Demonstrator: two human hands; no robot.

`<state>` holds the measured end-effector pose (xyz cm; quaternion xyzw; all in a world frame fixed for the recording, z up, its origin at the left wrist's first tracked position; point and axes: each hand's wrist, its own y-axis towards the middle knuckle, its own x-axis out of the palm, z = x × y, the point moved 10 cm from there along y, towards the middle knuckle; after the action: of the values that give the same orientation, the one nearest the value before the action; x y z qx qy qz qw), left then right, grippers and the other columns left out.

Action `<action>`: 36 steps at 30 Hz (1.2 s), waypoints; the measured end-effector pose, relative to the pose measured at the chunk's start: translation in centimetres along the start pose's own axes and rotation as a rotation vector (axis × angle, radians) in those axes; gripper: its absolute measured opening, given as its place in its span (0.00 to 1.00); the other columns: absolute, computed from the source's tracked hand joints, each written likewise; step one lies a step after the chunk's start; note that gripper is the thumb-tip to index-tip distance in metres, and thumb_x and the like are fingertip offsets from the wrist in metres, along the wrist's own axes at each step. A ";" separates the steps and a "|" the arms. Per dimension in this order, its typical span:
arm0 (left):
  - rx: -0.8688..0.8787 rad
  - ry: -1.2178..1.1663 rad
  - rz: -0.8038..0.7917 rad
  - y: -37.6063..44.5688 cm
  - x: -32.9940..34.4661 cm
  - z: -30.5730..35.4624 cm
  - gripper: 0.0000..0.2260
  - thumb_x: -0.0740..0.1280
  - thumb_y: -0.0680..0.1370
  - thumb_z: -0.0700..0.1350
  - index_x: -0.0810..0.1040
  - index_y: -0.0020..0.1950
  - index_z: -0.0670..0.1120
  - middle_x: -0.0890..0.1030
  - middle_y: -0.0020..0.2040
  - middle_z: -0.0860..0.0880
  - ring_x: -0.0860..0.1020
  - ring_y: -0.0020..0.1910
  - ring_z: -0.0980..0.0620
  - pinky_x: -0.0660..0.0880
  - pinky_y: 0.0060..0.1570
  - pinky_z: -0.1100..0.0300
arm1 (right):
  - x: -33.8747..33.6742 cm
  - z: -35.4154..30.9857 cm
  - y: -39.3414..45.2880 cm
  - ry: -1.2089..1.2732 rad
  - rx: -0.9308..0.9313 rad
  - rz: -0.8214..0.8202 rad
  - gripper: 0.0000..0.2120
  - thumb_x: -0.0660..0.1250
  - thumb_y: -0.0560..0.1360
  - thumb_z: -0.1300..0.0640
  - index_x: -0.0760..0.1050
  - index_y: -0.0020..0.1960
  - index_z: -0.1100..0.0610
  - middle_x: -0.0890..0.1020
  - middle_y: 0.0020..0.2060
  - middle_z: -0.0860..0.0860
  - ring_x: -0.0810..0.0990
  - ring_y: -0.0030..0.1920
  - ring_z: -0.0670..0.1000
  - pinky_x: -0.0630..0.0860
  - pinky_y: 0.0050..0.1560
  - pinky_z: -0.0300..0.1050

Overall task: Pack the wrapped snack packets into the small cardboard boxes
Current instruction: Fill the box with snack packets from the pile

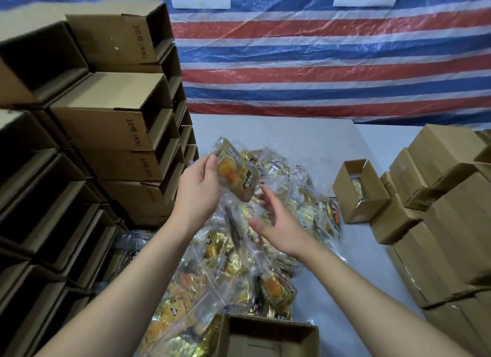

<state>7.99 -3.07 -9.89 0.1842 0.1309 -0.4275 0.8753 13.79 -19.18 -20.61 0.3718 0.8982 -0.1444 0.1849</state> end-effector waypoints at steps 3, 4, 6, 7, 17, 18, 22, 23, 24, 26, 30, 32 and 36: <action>-0.092 -0.194 0.069 -0.1 -0.7 1.0 0.20 0.54 0.85 0.53 0.78 0.47 0.40 0.83 0.42 0.44 0.80 0.43 0.45 0.77 0.48 0.49 | 1.9 1.3 -2.0 0.035 -0.027 -0.076 0.59 0.64 0.55 0.18 0.39 0.77 0.34 0.52 0.77 0.36 0.57 0.77 0.43 0.58 0.77 0.53; -0.173 -0.300 0.074 -0.2 -0.5 0.7 0.21 0.54 0.84 0.54 0.78 0.50 0.39 0.83 0.46 0.39 0.81 0.48 0.39 0.79 0.52 0.45 | 2.3 1.6 -2.6 -0.030 -0.048 -0.073 0.60 0.66 0.54 0.19 0.36 0.76 0.31 0.45 0.76 0.31 0.51 0.78 0.40 0.53 0.78 0.53; -0.352 -0.531 0.069 -0.7 0.5 -0.2 0.21 0.54 0.85 0.53 0.77 0.55 0.37 0.82 0.52 0.35 0.82 0.53 0.37 0.79 0.55 0.39 | 2.2 1.0 -3.4 -0.200 -0.140 0.043 0.63 0.69 0.55 0.21 0.32 0.75 0.31 0.37 0.76 0.29 0.39 0.76 0.34 0.44 0.76 0.54; -0.422 -0.605 0.069 -0.9 1.0 -0.6 0.21 0.54 0.85 0.52 0.76 0.57 0.36 0.81 0.54 0.34 0.82 0.54 0.38 0.81 0.52 0.41 | 1.8 -0.2 -3.8 -0.309 -0.240 0.150 0.62 0.69 0.58 0.22 0.32 0.77 0.36 0.37 0.77 0.33 0.37 0.76 0.35 0.40 0.76 0.56; -0.910 -1.053 -0.108 -1.9 7.4 -2.9 0.19 0.54 0.85 0.46 0.71 0.70 0.35 0.74 0.68 0.35 0.76 0.64 0.37 0.74 0.64 0.46 | 1.0 -6.9 -5.9 -0.739 -0.703 0.603 0.39 0.68 0.73 0.41 0.57 0.75 0.58 0.60 0.74 0.57 0.60 0.76 0.60 0.46 0.77 0.63; -0.940 -1.077 -0.124 -2.0 7.9 -2.9 0.19 0.53 0.85 0.44 0.69 0.71 0.33 0.73 0.68 0.34 0.75 0.66 0.37 0.72 0.67 0.46 | 1.1 -6.9 -5.9 -0.725 -0.687 0.599 0.37 0.65 0.73 0.42 0.57 0.75 0.59 0.60 0.74 0.57 0.61 0.75 0.60 0.46 0.77 0.63; -0.961 -1.110 -0.148 -2.3 8.4 -3.2 0.19 0.52 0.85 0.43 0.68 0.72 0.34 0.70 0.71 0.35 0.72 0.69 0.39 0.71 0.67 0.43 | 0.3 -7.6 -6.5 -0.653 -0.679 0.543 0.29 0.59 0.77 0.51 0.60 0.75 0.62 0.66 0.72 0.57 0.64 0.74 0.57 0.51 0.77 0.62; -0.910 -1.064 -0.134 -2.0 8.0 -3.7 0.19 0.52 0.86 0.45 0.68 0.72 0.35 0.73 0.69 0.35 0.75 0.66 0.39 0.74 0.62 0.43 | 0.2 -7.8 -6.6 -0.644 -0.678 0.478 0.28 0.58 0.78 0.51 0.61 0.75 0.62 0.69 0.72 0.57 0.65 0.74 0.56 0.53 0.77 0.59; -0.851 -0.993 -0.116 -1.7 7.3 -4.4 0.20 0.52 0.86 0.46 0.69 0.72 0.37 0.77 0.65 0.36 0.78 0.62 0.39 0.77 0.57 0.43 | -0.1 -8.0 -6.5 -0.656 -0.657 0.402 0.27 0.57 0.80 0.51 0.62 0.75 0.62 0.71 0.71 0.56 0.65 0.73 0.54 0.55 0.77 0.56; -0.764 -0.825 -0.090 -1.5 5.9 -5.9 0.20 0.54 0.86 0.50 0.70 0.72 0.40 0.82 0.55 0.42 0.81 0.51 0.45 0.78 0.52 0.47 | -0.9 -8.4 -6.2 -0.675 -0.590 0.253 0.23 0.55 0.81 0.49 0.68 0.71 0.60 0.77 0.65 0.52 0.72 0.68 0.50 0.63 0.75 0.54; -0.722 -0.600 -0.234 -2.6 6.4 -8.1 0.22 0.55 0.84 0.56 0.72 0.71 0.43 0.82 0.56 0.42 0.79 0.56 0.43 0.73 0.62 0.44 | -2.4 -8.8 -4.3 -0.458 -0.385 -0.054 0.10 0.57 0.82 0.51 0.73 0.52 0.36 0.77 0.41 0.37 0.76 0.41 0.38 0.72 0.43 0.34; -0.727 -0.583 -0.312 -3.4 7.3 -8.5 0.21 0.55 0.84 0.56 0.78 0.64 0.44 0.83 0.56 0.42 0.80 0.57 0.43 0.75 0.60 0.43 | -3.9 -8.6 -3.4 -0.269 -0.265 -0.046 0.14 0.59 0.83 0.50 0.74 0.43 0.34 0.77 0.31 0.37 0.73 0.30 0.39 0.69 0.32 0.33; -0.721 -0.805 -0.396 -4.5 9.1 -7.7 0.21 0.57 0.83 0.56 0.81 0.61 0.43 0.83 0.57 0.42 0.82 0.50 0.46 0.80 0.50 0.47 | -5.3 -6.7 -1.9 0.095 -0.045 0.025 0.19 0.59 0.82 0.46 0.78 0.34 0.40 0.75 0.24 0.44 0.74 0.25 0.44 0.70 0.27 0.36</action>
<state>9.27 -8.64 -21.28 -0.3310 -0.0432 -0.5481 0.7669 14.33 -21.07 -12.05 0.3852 0.9043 -0.1040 0.1519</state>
